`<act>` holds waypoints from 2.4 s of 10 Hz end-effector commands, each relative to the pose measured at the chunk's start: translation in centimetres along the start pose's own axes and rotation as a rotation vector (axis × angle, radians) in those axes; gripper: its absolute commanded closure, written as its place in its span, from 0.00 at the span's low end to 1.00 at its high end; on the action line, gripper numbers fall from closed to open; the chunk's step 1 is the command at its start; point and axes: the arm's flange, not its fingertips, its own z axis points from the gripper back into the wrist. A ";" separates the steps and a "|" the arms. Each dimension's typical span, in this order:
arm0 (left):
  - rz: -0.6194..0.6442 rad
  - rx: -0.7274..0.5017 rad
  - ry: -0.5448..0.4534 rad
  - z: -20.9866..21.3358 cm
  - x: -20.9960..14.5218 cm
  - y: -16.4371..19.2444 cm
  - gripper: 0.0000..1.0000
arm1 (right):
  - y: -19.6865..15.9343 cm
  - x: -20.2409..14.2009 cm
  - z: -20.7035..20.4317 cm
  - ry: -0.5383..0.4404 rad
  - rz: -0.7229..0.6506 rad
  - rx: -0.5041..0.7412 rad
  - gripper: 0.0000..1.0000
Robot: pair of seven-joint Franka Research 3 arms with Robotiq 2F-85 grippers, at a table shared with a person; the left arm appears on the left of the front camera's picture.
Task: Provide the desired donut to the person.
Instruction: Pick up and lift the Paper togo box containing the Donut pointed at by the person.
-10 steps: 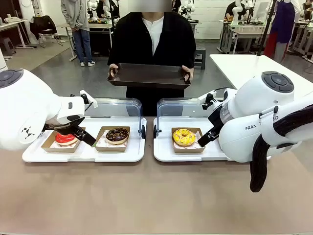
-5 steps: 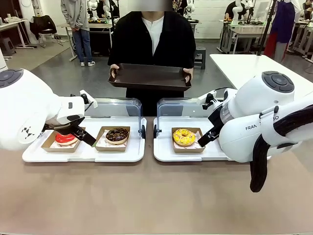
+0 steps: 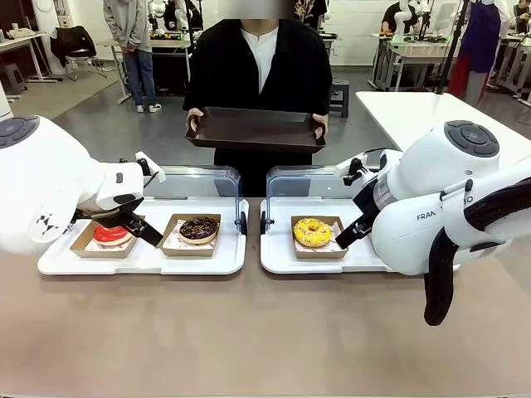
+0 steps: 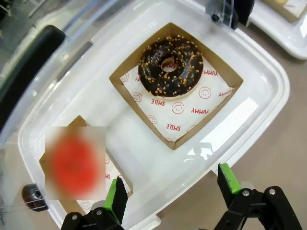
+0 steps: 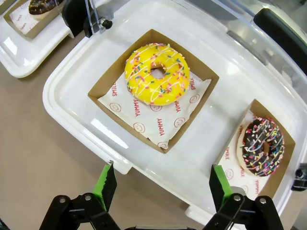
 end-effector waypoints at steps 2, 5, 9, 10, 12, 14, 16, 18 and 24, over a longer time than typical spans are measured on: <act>-0.079 -0.071 -0.029 8.5 -0.4 1.6 0.00 | -1.2 -0.7 7.2 -0.085 -0.009 0.061 0.00; -0.105 -0.133 -0.109 17.0 -1.6 3.8 0.00 | -2.5 -3.0 17.1 -0.177 0.030 0.157 0.00; -0.050 -0.141 -0.227 22.7 -3.2 6.3 0.00 | -5.1 -6.2 24.2 -0.250 0.000 0.142 0.00; -0.071 -0.045 -0.279 22.0 -3.1 5.5 0.00 | -5.1 -5.8 22.8 -0.228 -0.050 -0.035 0.00; -0.054 -0.131 -0.217 23.6 -2.9 6.1 0.00 | -5.5 -2.9 26.6 -0.261 0.008 0.147 0.00; -0.049 -0.108 -0.238 23.9 -2.7 6.3 0.00 | -6.4 -3.4 27.0 -0.255 -0.011 0.097 0.00; -0.015 -0.348 -0.297 26.2 -1.4 9.3 0.00 | -9.1 -2.5 29.1 -0.310 -0.070 0.340 0.00; -0.014 -0.603 -0.349 27.1 0.6 13.1 0.00 | -14.2 -2.0 30.8 -0.435 -0.107 0.598 0.00; -0.178 -0.843 -0.559 24.2 0.6 22.0 0.00 | -26.1 -4.5 26.7 -0.700 0.074 0.838 0.00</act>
